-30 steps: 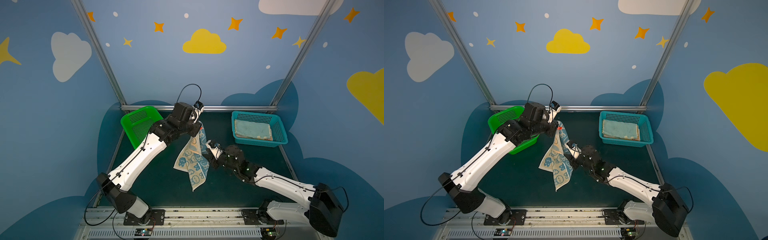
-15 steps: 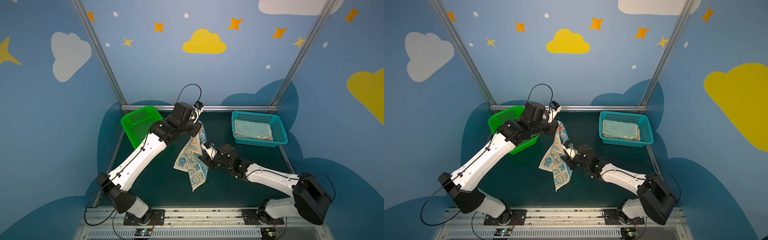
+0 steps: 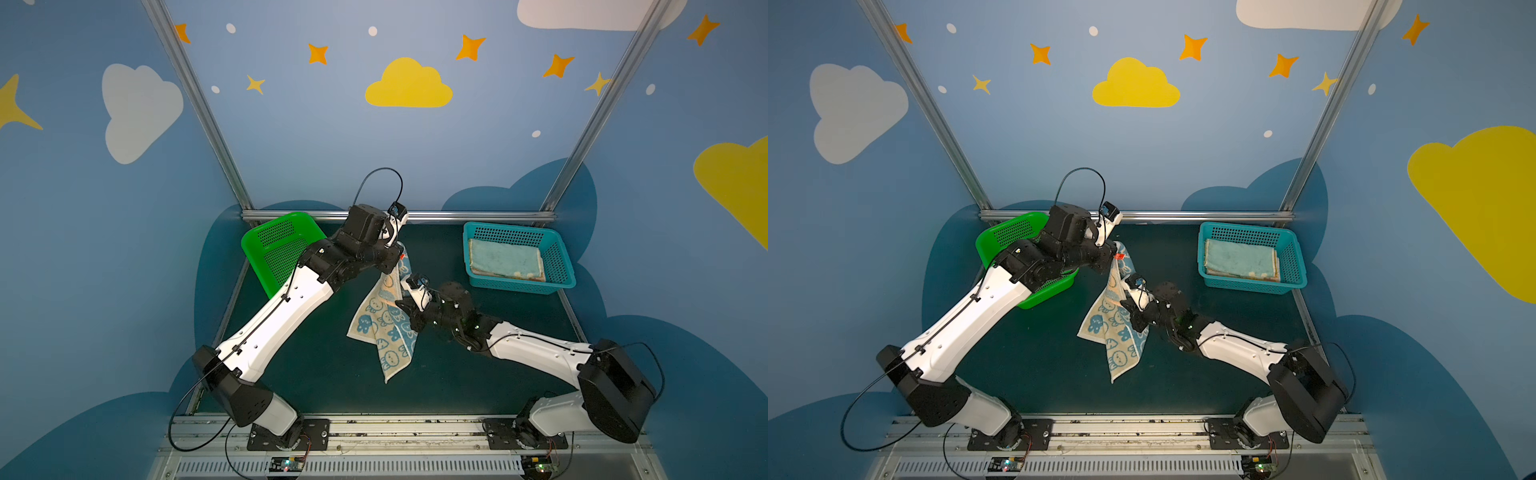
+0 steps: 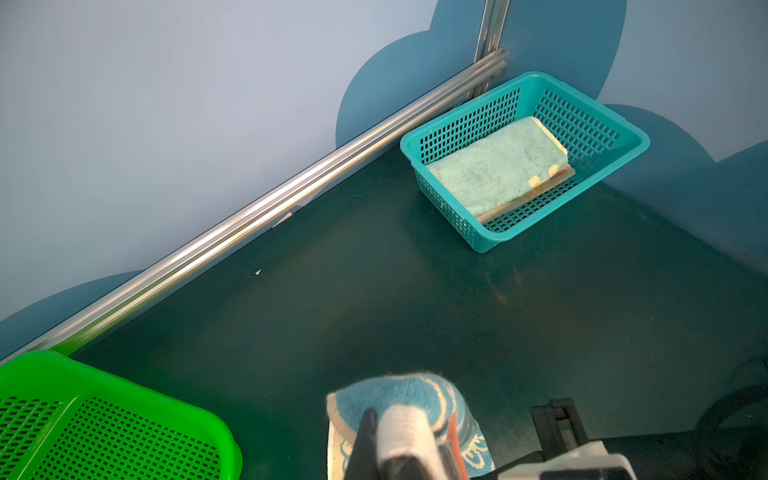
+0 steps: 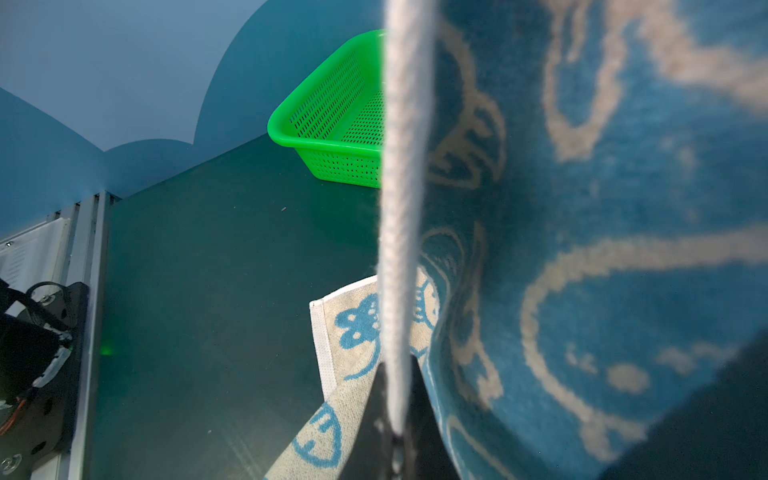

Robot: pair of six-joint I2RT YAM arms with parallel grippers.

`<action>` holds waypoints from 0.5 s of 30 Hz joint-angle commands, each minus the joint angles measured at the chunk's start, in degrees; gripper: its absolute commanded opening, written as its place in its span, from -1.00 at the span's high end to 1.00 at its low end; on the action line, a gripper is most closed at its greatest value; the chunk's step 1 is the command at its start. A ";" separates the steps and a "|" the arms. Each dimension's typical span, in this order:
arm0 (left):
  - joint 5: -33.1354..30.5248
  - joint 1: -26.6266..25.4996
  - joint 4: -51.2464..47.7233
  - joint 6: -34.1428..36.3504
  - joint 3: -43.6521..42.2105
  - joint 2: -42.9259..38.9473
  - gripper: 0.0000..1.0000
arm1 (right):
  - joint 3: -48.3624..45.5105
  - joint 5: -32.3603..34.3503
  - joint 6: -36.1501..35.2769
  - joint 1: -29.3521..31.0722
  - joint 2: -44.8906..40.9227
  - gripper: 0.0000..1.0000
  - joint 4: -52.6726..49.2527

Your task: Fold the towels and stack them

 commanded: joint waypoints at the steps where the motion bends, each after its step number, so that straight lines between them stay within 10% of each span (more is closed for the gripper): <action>1: -1.26 -0.06 0.46 0.37 0.91 -0.56 0.93 | 1.47 -0.45 -0.02 -0.41 0.06 1.00 -0.47; 15: -5.62 0.46 -5.22 3.02 3.28 -3.14 0.93 | 7.71 20.73 -13.82 -6.47 -20.64 1.00 -22.00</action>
